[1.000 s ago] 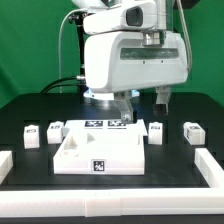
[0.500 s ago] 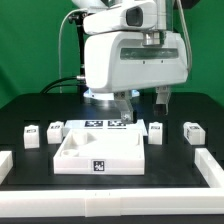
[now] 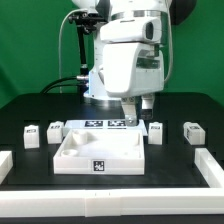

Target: Assemble one leg

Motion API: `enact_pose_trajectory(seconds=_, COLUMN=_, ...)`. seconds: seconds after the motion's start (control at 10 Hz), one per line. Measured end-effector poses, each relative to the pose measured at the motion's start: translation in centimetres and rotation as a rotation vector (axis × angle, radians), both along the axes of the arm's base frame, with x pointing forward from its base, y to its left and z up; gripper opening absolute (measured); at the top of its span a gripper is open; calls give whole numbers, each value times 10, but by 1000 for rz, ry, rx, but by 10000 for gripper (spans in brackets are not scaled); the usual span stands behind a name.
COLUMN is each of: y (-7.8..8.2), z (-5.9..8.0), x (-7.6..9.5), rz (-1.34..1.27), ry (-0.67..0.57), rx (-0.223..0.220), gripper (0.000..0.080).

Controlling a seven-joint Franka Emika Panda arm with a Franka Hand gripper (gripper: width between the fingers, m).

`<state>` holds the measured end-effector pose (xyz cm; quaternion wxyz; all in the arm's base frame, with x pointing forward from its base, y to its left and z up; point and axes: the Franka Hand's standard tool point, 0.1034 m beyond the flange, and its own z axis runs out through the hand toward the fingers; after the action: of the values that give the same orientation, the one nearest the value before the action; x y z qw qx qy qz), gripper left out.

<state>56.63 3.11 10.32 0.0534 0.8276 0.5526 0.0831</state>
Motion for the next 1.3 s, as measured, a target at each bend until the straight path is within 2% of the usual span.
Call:
enact_pose_trajectory(seconds=0.4, y=-1, z=-3, x=-2, rz=26, ry=-2, rx=-5, gripper=650)
enact_pose_trajectory(seconds=0.5, y=-8, z=-11, x=-16, rz=134, ry=-11, rx=-25, gripper=650)
enact_pose_trajectory(seconds=0.6, y=-6, z=-19, x=-34, rz=224, ry=-6, rx=-52, gripper=650)
enact_pose_trajectory(seconds=0.8, y=7, z=-21, x=-43, rz=365, ry=3, rx=-116, gripper=650)
enact_pose_trajectory(seconds=0.9, y=5, z=-18, x=-48, rz=374, ry=3, rx=-134, gripper=650)
enact_pose_trajectory(seconds=1.3, y=3, z=-20, x=-47, rz=366, ry=6, rx=-133, gripper=650)
